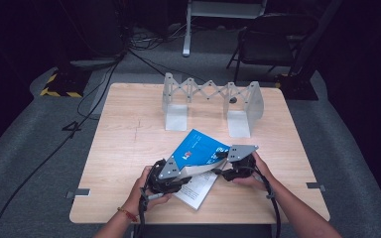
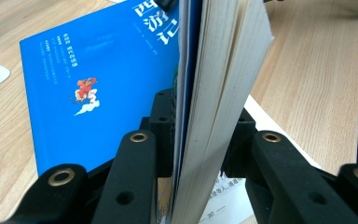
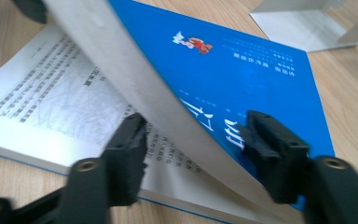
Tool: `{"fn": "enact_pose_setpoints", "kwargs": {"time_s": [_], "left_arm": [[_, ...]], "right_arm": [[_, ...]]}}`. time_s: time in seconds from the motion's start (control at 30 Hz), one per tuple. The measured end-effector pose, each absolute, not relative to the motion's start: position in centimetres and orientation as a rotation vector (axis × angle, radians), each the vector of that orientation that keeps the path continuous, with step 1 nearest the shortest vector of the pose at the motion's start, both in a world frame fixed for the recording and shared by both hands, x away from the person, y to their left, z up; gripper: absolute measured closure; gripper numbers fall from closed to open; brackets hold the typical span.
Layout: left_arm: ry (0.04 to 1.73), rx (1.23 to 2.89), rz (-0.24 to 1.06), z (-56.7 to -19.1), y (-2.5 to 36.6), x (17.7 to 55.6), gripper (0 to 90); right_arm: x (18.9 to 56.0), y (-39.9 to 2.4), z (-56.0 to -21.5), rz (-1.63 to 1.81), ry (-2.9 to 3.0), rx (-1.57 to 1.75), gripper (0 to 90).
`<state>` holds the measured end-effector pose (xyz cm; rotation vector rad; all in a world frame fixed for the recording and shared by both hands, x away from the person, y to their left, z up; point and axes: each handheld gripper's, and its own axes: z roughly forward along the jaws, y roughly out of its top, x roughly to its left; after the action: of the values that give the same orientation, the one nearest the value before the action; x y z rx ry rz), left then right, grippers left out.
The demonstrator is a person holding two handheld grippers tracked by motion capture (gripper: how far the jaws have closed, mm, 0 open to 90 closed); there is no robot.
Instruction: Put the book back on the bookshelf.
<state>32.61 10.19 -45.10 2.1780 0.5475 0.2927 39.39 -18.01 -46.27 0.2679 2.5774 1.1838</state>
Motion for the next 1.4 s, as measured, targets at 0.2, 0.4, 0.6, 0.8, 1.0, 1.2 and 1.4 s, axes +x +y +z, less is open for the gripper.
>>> {"fn": "enact_pose_setpoints", "kwargs": {"time_s": [0.2, 0.4, 0.6, 0.8, 1.0, 1.2, 1.4], "left_arm": [[0.500, 2.184, 0.268, -45.0, 9.4, 33.5, 71.5], [0.428, 2.191, 0.224, -44.7, 7.5, 35.1, 70.9], [0.377, 2.202, 0.175, -44.7, 5.3, 36.3, 68.3], [0.394, 2.222, 0.196, -45.0, 3.2, 35.6, 47.0], [0.434, 2.264, 0.353, -45.1, 1.9, 34.8, 58.2], [0.426, 2.259, 0.383, -45.2, 2.5, 34.6, 69.1], [0.426, 2.222, 0.349, -45.1, 3.9, 34.7, 70.7]], "right_arm": [[38.1, -18.0, -46.3, 1.078, 2.526, 0.143, 58.0], [37.5, -19.8, -45.8, 1.026, 2.510, 0.196, 60.6], [36.7, -22.2, -45.5, 0.978, 2.495, 0.272, 62.0], [36.5, -22.5, -45.2, 0.955, 2.494, 0.278, 61.9], [36.4, -22.4, -45.2, 0.949, 2.492, 0.277, 61.6], [37.0, -22.7, -45.5, 1.023, 2.493, 0.329, 48.7], [38.6, -24.6, -46.0, 1.159, 2.461, 0.532, 28.1]]}}
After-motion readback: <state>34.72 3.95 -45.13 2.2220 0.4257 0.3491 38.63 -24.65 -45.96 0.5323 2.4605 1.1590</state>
